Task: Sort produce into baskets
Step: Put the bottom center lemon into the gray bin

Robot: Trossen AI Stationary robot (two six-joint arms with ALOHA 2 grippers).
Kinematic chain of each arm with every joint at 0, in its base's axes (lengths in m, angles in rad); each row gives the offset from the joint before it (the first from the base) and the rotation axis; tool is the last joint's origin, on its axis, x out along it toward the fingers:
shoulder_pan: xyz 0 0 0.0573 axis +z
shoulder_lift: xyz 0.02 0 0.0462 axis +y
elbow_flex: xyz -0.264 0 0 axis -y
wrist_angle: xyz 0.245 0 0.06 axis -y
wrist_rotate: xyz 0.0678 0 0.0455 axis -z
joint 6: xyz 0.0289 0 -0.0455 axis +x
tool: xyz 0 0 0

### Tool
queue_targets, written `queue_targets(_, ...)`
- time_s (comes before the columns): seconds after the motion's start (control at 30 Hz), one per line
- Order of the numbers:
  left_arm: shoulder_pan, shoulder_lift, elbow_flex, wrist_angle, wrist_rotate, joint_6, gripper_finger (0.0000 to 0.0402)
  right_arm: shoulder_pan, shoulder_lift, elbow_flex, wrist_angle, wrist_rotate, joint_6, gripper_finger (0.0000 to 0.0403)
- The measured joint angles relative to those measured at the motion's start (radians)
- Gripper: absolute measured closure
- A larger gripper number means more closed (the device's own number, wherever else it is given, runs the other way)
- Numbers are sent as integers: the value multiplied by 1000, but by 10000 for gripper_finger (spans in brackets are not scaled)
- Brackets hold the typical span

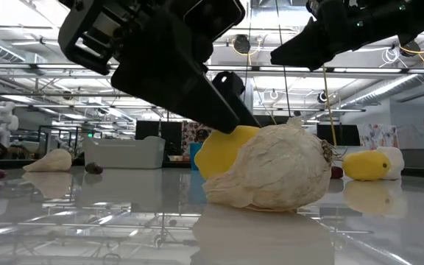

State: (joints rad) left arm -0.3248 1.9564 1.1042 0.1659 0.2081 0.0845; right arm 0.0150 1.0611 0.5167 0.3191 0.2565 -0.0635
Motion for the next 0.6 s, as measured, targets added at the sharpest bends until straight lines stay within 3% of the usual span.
queue_targets(0.6, 7, 34, 0, -8, 37, -26, 110, 0, 0, 0, 0, 0, 0, 200)
